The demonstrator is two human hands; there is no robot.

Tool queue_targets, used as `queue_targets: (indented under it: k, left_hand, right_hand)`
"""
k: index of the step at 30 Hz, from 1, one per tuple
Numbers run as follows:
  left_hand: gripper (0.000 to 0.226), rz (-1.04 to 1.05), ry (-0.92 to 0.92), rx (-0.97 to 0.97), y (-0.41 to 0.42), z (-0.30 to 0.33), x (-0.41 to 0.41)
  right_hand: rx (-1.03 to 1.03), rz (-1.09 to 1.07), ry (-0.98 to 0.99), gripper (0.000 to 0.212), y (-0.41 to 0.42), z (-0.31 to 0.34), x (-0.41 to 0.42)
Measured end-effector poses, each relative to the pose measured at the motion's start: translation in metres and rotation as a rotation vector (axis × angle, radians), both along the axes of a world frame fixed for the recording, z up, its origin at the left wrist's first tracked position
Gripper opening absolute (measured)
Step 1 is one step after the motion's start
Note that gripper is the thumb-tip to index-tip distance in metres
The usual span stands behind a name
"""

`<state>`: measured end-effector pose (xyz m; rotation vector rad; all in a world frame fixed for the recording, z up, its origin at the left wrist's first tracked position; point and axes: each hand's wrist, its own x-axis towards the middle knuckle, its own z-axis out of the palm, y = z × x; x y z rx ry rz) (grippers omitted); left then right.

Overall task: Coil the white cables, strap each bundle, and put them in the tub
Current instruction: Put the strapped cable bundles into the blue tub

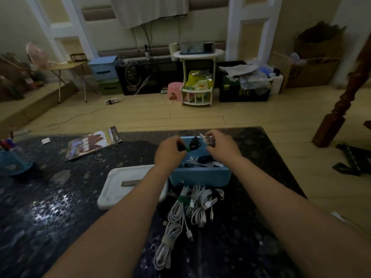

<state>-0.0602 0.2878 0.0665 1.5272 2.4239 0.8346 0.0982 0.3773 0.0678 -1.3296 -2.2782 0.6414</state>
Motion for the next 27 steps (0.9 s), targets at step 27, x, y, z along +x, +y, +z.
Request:
queue_targets:
  k: [27]
  left_hand:
    - [0.077, 0.137, -0.312, -0.18, -0.198, -0.124, 0.057]
  right_hand:
    - [0.08, 0.262, -0.49, 0.084, -0.096, -0.109, 0.068]
